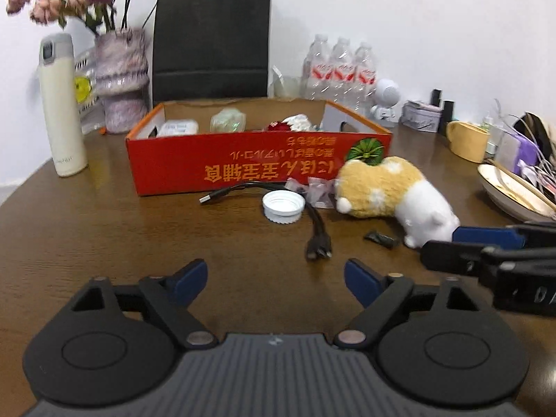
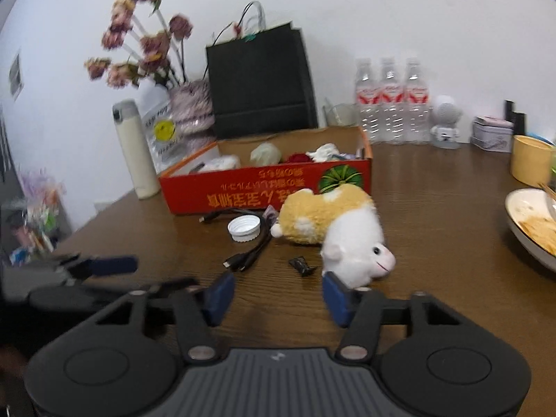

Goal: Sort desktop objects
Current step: 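Move both tools back over the table clutter, then grasp the black cable with the left tool while the right tool grasps it too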

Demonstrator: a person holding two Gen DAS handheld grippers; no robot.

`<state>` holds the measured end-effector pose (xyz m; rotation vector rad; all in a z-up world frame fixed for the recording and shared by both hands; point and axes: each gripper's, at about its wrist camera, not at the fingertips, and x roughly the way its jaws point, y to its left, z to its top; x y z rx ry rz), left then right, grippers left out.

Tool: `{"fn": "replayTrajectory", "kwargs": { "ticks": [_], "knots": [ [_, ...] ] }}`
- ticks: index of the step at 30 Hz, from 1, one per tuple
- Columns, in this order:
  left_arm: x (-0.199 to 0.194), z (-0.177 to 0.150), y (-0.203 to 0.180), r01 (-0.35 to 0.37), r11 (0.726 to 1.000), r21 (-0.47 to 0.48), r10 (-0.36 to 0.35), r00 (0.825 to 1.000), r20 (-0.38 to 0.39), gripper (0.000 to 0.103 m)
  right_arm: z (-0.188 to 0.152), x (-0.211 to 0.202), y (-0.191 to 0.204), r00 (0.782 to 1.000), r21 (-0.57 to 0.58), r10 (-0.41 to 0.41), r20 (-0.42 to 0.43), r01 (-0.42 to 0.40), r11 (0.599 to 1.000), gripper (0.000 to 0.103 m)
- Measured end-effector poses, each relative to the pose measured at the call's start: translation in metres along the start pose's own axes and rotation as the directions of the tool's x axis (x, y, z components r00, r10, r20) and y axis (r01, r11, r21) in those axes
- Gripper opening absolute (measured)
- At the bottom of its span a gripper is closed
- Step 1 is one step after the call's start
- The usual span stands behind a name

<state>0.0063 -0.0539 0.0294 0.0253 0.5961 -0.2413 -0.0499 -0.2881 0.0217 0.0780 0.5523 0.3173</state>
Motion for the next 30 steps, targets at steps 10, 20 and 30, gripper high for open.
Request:
{"fn": "replayTrajectory", "kwargs": {
  "ticks": [10,20,30],
  "knots": [
    [0.038,0.025,0.005,0.066,0.997,-0.043,-0.067,0.997,-0.023,0.081,0.021,0.074,-0.003,0.991,-0.067,-0.073,-0.109,0.066,0.996,0.027],
    [0.059,0.024,-0.015,0.09,0.996,-0.013,-0.091,0.992,-0.082,0.028,0.01,0.064,-0.012,0.99,-0.093,-0.057,-0.128,0.046,0.995,0.01],
    [0.007,0.035,-0.03,0.176,0.981,0.081,-0.174,0.984,-0.028,0.009,0.006,0.023,-0.008,0.997,-0.042,-0.019,-0.069,0.016,0.999,0.01]
  ]
}}
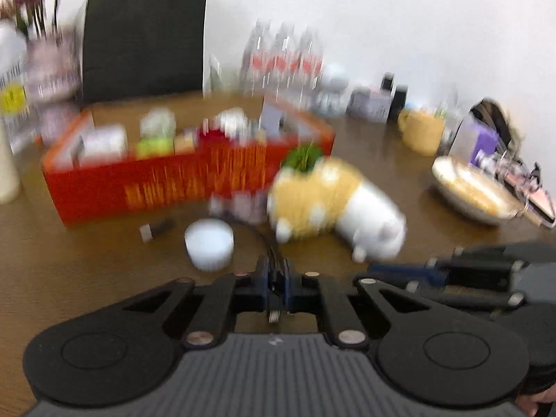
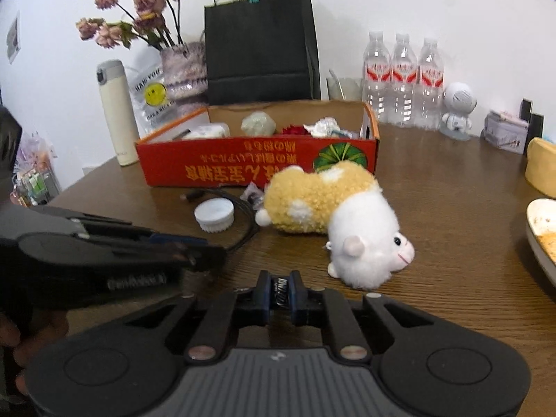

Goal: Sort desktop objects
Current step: 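Grasp the black cable with the left tool while the right tool grasps it too, then lower the black cable into the cardboard box and open both tools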

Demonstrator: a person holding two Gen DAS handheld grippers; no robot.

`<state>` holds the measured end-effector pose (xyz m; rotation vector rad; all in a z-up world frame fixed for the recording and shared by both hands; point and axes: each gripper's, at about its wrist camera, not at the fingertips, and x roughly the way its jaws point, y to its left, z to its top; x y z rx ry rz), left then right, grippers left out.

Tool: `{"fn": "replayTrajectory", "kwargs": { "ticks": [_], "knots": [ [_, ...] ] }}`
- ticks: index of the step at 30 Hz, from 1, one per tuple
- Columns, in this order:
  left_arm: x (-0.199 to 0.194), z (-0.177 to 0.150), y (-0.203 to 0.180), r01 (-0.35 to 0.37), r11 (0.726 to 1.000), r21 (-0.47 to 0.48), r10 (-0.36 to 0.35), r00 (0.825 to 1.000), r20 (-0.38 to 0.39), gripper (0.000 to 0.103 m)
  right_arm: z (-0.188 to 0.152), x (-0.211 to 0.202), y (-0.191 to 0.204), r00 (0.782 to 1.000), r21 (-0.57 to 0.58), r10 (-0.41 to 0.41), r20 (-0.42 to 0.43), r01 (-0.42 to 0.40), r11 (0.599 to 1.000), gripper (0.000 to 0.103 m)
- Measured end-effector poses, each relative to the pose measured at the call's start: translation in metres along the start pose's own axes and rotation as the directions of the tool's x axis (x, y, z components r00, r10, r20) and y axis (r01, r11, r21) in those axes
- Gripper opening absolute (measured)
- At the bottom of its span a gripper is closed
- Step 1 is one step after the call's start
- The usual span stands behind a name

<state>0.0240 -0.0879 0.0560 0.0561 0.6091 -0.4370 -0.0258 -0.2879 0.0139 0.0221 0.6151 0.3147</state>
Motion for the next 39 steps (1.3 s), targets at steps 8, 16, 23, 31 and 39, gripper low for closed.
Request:
{"fn": "replayTrajectory", "kwargs": {
  "ticks": [8,16,23,31,39],
  "knots": [
    [-0.09,0.032,0.027,-0.039,0.996,-0.076,0.055,0.976,0.212,0.009,0.001,-0.037,0.017,0.997,-0.02,0.015,0.076,-0.014,1.0,0.01],
    [-0.158,0.034,0.045,-0.082,0.985,-0.149,0.127,0.938,0.322,0.009,0.003,-0.063,0.027,0.99,-0.014,0.016,0.139,-0.014,1.0,0.01],
    [-0.175,0.037,0.047,-0.05,0.988,-0.143,0.099,0.93,0.355,0.009,0.02,-0.088,0.041,0.972,-0.045,0.024,0.234,-0.014,0.999,0.01],
    [-0.15,0.061,0.056,-0.044,0.992,-0.122,0.085,0.93,0.357,0.009,0.056,-0.076,0.043,0.959,-0.082,0.031,0.281,-0.008,0.997,0.01],
    [-0.08,0.124,0.09,-0.032,0.989,-0.147,0.08,0.94,0.332,0.009,0.117,-0.015,0.026,0.96,-0.083,0.034,0.278,-0.012,0.997,0.01]
  ]
}}
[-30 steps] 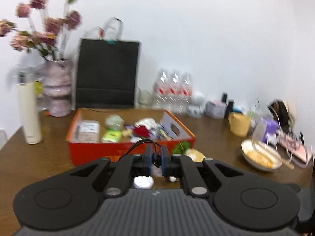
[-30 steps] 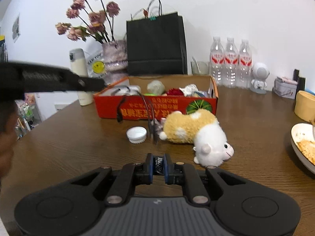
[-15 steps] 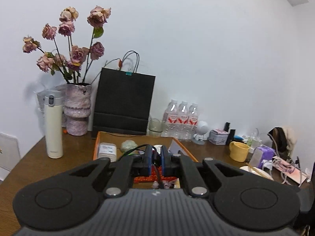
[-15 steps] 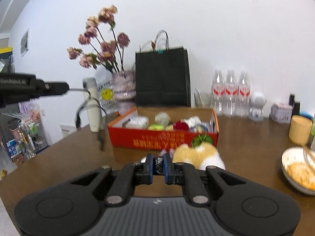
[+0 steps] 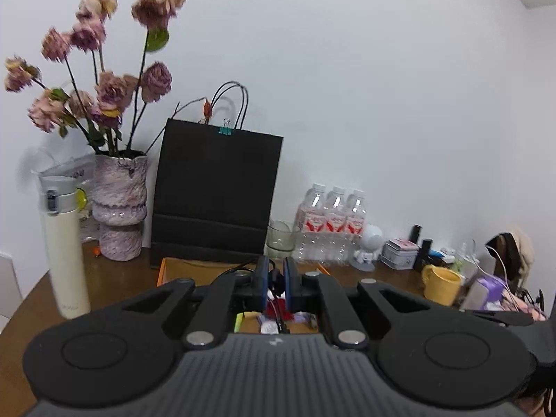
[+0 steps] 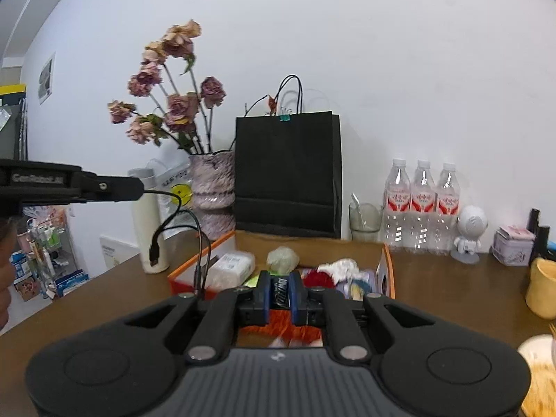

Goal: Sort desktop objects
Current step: 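Lower the black cable into the cardboard box and open both tools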

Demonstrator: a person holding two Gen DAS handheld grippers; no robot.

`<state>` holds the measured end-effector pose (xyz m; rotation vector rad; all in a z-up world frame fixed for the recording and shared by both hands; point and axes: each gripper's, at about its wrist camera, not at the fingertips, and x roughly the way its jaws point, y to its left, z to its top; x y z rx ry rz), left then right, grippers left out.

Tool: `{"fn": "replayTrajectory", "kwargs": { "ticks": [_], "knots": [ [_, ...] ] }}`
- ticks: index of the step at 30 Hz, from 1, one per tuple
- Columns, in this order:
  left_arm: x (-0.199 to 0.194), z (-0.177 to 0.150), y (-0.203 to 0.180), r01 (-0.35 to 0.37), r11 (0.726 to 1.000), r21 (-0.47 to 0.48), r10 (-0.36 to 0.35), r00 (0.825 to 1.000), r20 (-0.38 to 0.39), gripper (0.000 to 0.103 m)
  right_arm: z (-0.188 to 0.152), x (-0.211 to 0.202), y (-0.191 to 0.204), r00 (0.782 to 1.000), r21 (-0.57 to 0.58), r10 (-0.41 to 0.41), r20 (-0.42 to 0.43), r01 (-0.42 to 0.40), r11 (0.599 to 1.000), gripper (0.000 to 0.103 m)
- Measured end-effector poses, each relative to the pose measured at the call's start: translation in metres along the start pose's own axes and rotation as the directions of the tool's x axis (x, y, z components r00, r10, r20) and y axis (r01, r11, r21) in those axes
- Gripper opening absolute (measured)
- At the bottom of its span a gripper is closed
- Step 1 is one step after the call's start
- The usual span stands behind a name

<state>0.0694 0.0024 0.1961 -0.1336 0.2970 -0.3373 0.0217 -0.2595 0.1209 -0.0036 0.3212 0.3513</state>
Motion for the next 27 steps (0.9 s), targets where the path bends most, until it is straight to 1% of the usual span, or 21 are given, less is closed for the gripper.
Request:
{"fn": "replayTrajectory", "kwargs": {
  "ticks": [3,6,7,9,11,13,14,15,17,18,19,20,21,22,23,24,26,27],
  "knots": [
    [0.044,0.011,0.008,0.007,1.0,-0.007,-0.007,0.999,-0.035,0.009,0.013,0.032,-0.015,1.0,0.011,-0.005,-0.014,0.005,1.0,0.01],
    [0.088,0.011,0.009,0.008,0.999,0.041,-0.005,0.997,-0.071,0.009,0.021,0.069,-0.031,0.999,0.032,-0.004,-0.052,0.005,0.999,0.01],
    [0.107,0.01,0.011,0.008,0.999,0.053,-0.003,0.995,-0.103,0.009,0.023,0.081,-0.037,0.998,0.042,-0.004,-0.066,0.007,0.999,0.01],
    [0.139,0.005,0.012,-0.017,0.997,0.069,0.027,0.987,-0.157,0.009,0.026,0.107,-0.046,0.994,0.057,0.001,-0.105,0.005,0.998,0.01],
    [0.174,-0.002,0.017,-0.046,0.995,0.089,0.065,0.973,-0.221,0.009,0.025,0.135,-0.056,0.986,0.078,-0.003,-0.166,0.016,0.997,0.01],
    [0.208,-0.009,0.031,-0.053,0.998,0.036,0.061,0.952,-0.301,0.009,0.024,0.162,-0.064,0.976,0.1,-0.008,-0.218,0.03,0.995,0.01],
    [0.224,-0.014,0.04,-0.055,0.998,-0.012,0.048,0.941,-0.334,0.009,0.023,0.174,-0.067,0.968,0.109,-0.007,-0.25,0.035,0.993,0.01],
    [0.238,-0.018,0.05,-0.056,0.997,-0.055,0.032,0.933,-0.359,0.009,0.022,0.187,-0.07,0.96,0.124,-0.004,-0.282,0.04,0.991,0.01],
    [0.257,-0.027,0.065,-0.06,0.992,-0.109,0.009,0.909,-0.417,0.011,0.02,0.206,-0.072,0.947,0.127,-0.001,-0.322,0.044,0.991,0.01],
    [0.261,-0.03,0.07,-0.08,0.989,-0.126,0.019,0.904,-0.427,0.014,0.018,0.214,-0.073,0.943,0.122,-0.011,-0.331,0.054,0.991,0.01],
    [0.26,-0.032,0.076,-0.097,0.985,-0.146,0.026,0.906,-0.423,0.028,0.016,0.22,-0.075,0.939,0.115,-0.017,-0.342,0.06,0.992,0.01],
    [0.257,-0.032,0.08,-0.093,0.982,-0.167,0.016,0.91,-0.415,0.047,0.015,0.225,-0.077,0.935,0.12,-0.015,-0.355,0.061,0.991,0.012],
    [0.252,-0.032,0.084,-0.075,0.978,-0.197,-0.011,0.915,-0.404,0.053,0.013,0.232,-0.08,0.928,0.137,-0.003,-0.374,0.059,0.989,0.014],
    [0.248,-0.03,0.086,-0.049,0.974,-0.222,-0.043,0.919,-0.391,0.055,0.013,0.237,-0.083,0.922,0.158,0.007,-0.388,0.059,0.986,0.014],
    [0.244,-0.028,0.086,-0.034,0.973,-0.229,-0.059,0.92,-0.387,0.055,0.012,0.243,-0.087,0.915,0.181,0.018,-0.404,0.061,0.982,0.018],
    [0.241,-0.023,0.086,-0.029,0.975,-0.22,-0.059,0.92,-0.387,0.055,0.011,0.247,-0.092,0.908,0.211,0.035,-0.418,0.06,0.976,0.029],
    [0.233,-0.013,0.084,-0.051,0.983,-0.175,-0.018,0.927,-0.374,0.059,0.012,0.251,-0.1,0.901,0.277,0.069,-0.429,0.059,0.959,0.037],
    [0.228,-0.009,0.084,-0.062,0.986,-0.155,0.001,0.929,-0.37,0.06,0.014,0.25,-0.103,0.902,0.298,0.068,-0.426,0.069,0.952,0.038]
  ]
}}
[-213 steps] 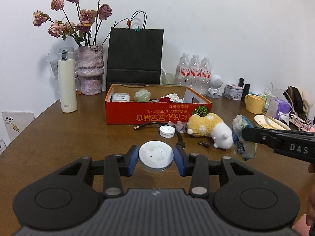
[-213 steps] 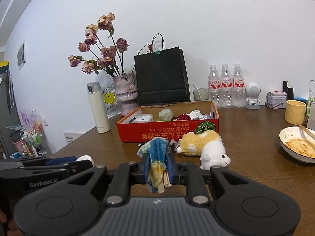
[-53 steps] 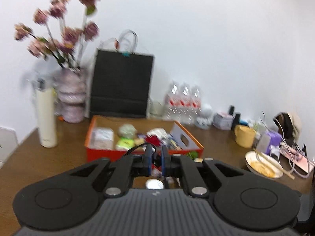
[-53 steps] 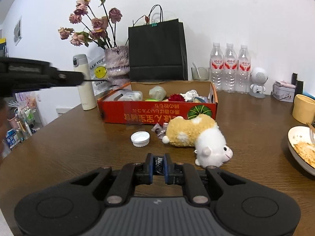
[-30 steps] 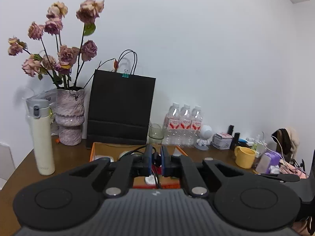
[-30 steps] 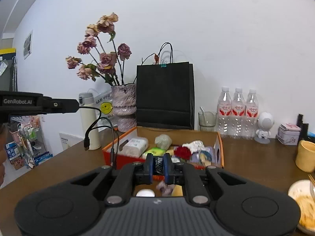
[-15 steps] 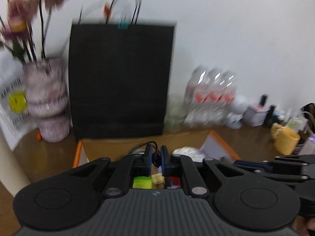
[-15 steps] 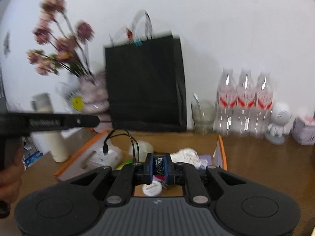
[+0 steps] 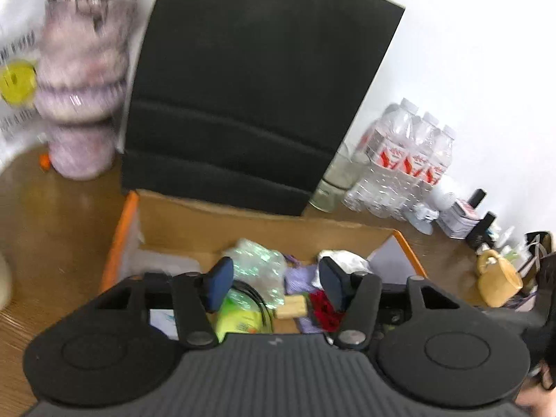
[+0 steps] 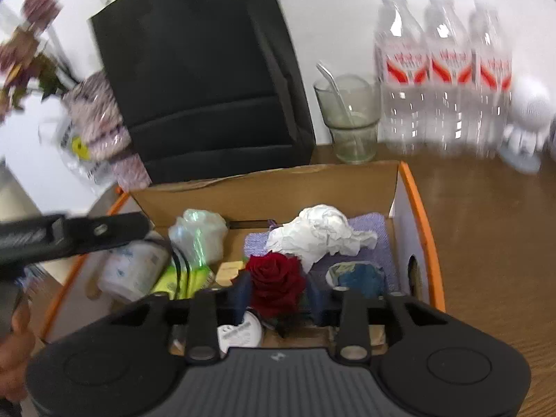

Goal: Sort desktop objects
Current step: 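Lower the black cable into the cardboard box and open both tools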

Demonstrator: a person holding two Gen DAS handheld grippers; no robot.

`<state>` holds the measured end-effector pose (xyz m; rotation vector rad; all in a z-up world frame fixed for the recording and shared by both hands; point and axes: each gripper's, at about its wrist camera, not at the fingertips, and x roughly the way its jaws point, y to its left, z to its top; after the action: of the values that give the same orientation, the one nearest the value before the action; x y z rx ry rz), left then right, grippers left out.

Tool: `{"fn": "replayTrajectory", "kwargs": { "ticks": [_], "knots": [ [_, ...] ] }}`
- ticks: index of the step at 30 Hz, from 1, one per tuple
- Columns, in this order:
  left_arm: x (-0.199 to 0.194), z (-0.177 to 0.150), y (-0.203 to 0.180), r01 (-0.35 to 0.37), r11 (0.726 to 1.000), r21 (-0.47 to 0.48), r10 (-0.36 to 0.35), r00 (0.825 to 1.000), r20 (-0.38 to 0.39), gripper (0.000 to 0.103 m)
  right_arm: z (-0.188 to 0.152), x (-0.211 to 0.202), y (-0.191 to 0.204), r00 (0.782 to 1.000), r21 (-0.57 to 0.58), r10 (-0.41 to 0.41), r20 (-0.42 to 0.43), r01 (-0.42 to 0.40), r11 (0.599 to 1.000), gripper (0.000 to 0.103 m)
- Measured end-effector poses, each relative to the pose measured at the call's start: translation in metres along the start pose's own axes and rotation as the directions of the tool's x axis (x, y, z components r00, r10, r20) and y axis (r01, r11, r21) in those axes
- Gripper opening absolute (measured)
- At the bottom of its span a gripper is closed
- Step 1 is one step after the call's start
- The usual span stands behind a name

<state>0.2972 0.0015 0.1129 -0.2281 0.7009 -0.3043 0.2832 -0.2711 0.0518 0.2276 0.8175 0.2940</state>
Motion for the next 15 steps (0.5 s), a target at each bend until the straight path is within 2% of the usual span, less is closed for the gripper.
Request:
{"fn": "replayTrajectory", "kwargs": {
  "ticks": [2,6,11,15],
  "knots": [
    [-0.009,0.005,-0.001,-0.027,1.0,0.002,0.027,1.0,-0.011,0.07,0.003,-0.01,0.0,1.0,0.022,-0.001,0.012,0.001,1.0,0.042],
    [-0.027,0.006,-0.003,-0.096,0.995,-0.002,0.096,0.994,-0.054,0.083,0.006,-0.033,0.012,0.998,-0.012,-0.054,0.01,0.054,0.998,0.065],
    [-0.074,0.002,-0.013,-0.115,0.991,0.069,0.116,0.993,-0.007,0.101,0.004,-0.067,0.032,0.996,-0.089,-0.087,-0.031,0.084,0.992,0.082],
    [-0.112,0.004,-0.017,-0.148,0.984,0.103,0.147,0.989,0.014,0.102,0.002,-0.099,0.046,0.995,-0.11,-0.096,-0.009,0.095,0.989,0.085]
  ]
}}
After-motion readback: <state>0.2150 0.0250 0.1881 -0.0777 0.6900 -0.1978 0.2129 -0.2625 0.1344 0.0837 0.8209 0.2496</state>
